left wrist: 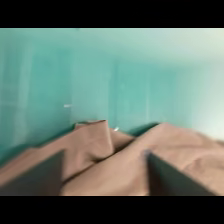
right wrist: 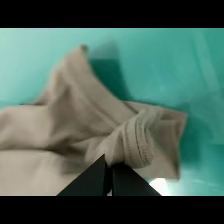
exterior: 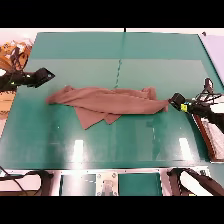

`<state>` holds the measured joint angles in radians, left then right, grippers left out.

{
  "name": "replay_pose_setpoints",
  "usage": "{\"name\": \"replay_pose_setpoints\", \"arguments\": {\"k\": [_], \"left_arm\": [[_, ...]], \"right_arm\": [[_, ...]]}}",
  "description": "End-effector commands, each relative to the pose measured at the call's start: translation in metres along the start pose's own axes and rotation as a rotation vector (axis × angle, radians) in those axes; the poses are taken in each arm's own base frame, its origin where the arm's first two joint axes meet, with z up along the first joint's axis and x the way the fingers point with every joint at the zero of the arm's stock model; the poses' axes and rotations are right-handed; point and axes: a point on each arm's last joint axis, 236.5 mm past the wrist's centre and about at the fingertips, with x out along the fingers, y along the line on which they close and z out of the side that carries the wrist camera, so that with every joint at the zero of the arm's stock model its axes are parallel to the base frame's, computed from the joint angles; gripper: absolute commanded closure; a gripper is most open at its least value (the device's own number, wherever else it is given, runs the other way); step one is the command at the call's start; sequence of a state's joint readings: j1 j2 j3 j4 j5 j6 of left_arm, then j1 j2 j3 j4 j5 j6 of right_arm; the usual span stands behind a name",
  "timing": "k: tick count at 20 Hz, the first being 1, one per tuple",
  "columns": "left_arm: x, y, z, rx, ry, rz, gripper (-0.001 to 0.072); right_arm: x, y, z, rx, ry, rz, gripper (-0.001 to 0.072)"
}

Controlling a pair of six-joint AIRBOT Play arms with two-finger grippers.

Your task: Fold the shirts.

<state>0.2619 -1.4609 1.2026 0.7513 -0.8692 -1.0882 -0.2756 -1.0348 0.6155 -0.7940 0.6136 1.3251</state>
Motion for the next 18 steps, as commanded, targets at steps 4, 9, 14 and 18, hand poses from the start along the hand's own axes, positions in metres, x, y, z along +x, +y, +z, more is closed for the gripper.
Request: {"name": "replay_pose_setpoints", "arguments": {"k": [4, 9, 14, 18], "left_arm": [[-0.033, -0.007, -0.073, 0.059, 0.415, 0.008, 0.0514], [-0.063, -0.028, -0.110, -0.031, 0.501, -0.007, 0.0689], [-0.071, -0.049, -0.206, -0.224, 0.471, -0.064, 0.0684], [-0.019, -0.069, -0.281, -0.351, 0.422, -0.111, 0.0302]], "right_arm": [[0.010, 0.001, 0.026, -0.059, -0.037, -0.011, 0.0696], [0.009, 0.001, 0.027, -0.085, -0.039, -0.012, 0.0696], [0.009, 0.001, 0.027, -0.084, -0.038, -0.011, 0.0696], [0.009, 0.002, 0.027, -0.084, -0.038, -0.010, 0.0696]]}}
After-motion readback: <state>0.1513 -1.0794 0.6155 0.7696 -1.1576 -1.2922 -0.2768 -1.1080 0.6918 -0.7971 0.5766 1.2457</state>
